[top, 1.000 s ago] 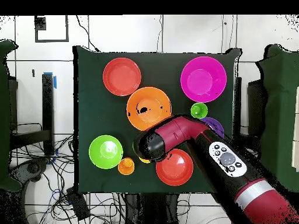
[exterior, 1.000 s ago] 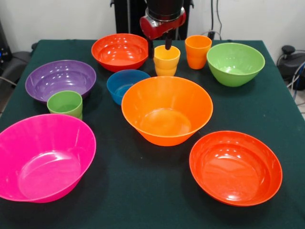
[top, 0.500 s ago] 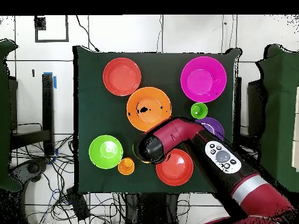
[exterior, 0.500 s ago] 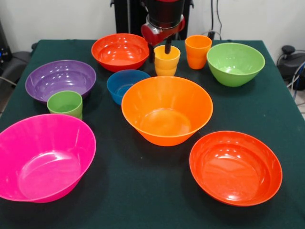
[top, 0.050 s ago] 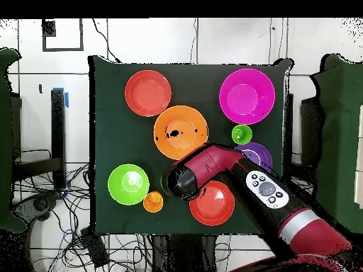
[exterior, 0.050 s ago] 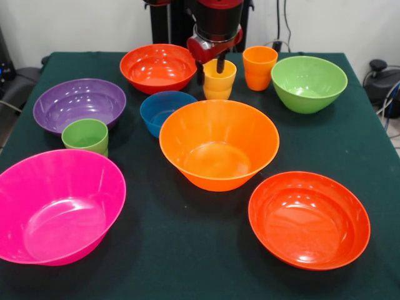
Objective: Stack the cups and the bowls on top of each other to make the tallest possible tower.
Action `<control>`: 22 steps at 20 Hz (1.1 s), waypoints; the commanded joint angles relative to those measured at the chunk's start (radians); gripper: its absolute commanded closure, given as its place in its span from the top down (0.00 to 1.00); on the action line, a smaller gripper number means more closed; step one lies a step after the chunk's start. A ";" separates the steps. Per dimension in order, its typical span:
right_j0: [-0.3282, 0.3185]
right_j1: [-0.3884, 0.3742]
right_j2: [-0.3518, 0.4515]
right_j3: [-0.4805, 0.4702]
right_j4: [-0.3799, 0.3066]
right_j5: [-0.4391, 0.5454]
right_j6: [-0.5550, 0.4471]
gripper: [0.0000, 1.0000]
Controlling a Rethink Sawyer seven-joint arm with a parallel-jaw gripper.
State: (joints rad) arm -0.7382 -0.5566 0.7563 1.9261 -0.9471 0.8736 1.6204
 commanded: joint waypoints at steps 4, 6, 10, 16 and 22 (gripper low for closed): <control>0.024 0.051 0.004 -0.032 -0.074 -0.053 -0.207 1.00; 0.025 0.057 0.006 -0.039 -0.075 -0.056 -0.209 1.00; 0.024 0.060 0.007 -0.039 -0.082 -0.067 -0.204 1.00; 0.029 0.071 0.010 -0.048 -0.081 -0.071 -0.192 0.00; 0.032 0.071 0.013 -0.055 -0.085 -0.067 -0.202 0.00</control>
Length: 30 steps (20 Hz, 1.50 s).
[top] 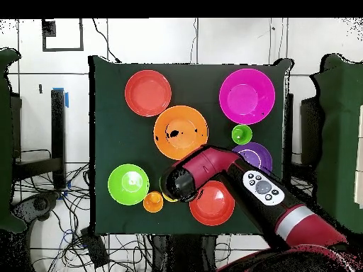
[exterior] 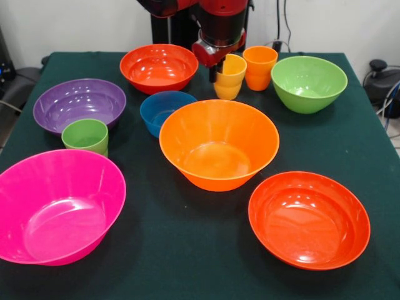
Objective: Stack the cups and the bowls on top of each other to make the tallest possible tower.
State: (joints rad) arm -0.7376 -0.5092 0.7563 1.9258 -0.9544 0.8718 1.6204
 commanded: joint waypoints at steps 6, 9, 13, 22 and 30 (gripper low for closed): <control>0.031 0.017 0.016 -0.052 -0.073 -0.055 -0.212 0.00; 0.028 0.014 0.017 -0.050 -0.071 -0.058 -0.209 0.00; 0.028 0.011 0.024 -0.053 -0.032 -0.036 -0.194 0.00; 0.044 0.012 0.035 -0.093 0.096 0.068 -0.190 0.00; 0.047 0.003 0.032 -0.103 0.136 0.068 -0.193 0.00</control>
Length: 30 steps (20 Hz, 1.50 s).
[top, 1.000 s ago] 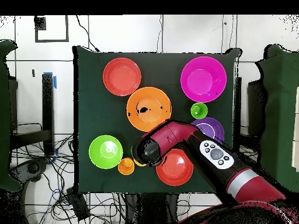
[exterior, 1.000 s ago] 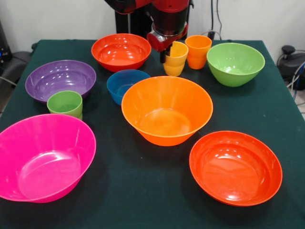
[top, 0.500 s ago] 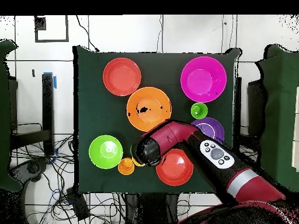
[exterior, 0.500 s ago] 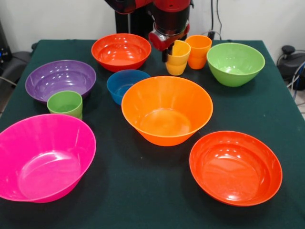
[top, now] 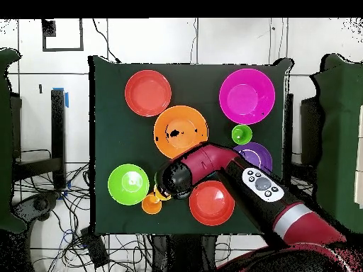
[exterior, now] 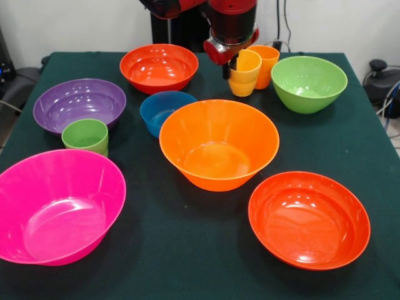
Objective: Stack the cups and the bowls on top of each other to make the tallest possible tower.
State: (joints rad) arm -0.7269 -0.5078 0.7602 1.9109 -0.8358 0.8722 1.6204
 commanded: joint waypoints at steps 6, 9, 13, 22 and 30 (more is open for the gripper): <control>0.035 -0.010 0.032 -0.089 0.009 0.037 -0.186 0.00; 0.031 -0.016 0.038 -0.092 -0.002 0.002 -0.175 0.00; 0.025 -0.037 0.047 -0.087 -0.036 -0.063 -0.153 0.00; 0.039 -0.067 0.052 -0.110 -0.014 -0.019 -0.154 0.00; 0.045 -0.082 0.054 -0.141 0.013 0.047 -0.196 0.00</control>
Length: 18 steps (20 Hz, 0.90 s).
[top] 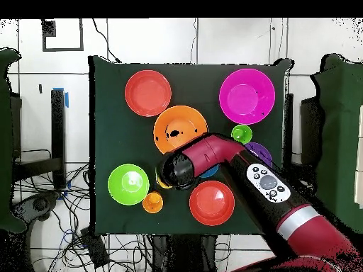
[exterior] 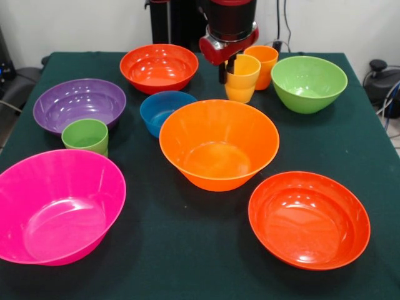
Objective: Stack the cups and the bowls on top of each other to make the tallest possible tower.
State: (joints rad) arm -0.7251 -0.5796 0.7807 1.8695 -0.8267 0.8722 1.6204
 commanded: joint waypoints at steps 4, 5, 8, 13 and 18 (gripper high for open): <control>0.054 -0.014 0.028 -0.115 0.024 0.088 -0.207 0.00; 0.057 -0.018 0.027 -0.117 0.030 0.098 -0.209 0.00; 0.064 -0.025 0.023 -0.125 0.043 0.120 -0.216 0.00; 0.071 -0.031 0.027 -0.138 0.053 0.145 -0.239 0.00; 0.081 -0.068 0.033 -0.146 0.079 0.191 -0.244 0.00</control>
State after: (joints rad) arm -0.6784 -0.6326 0.7836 1.7918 -0.7588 0.9445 1.6204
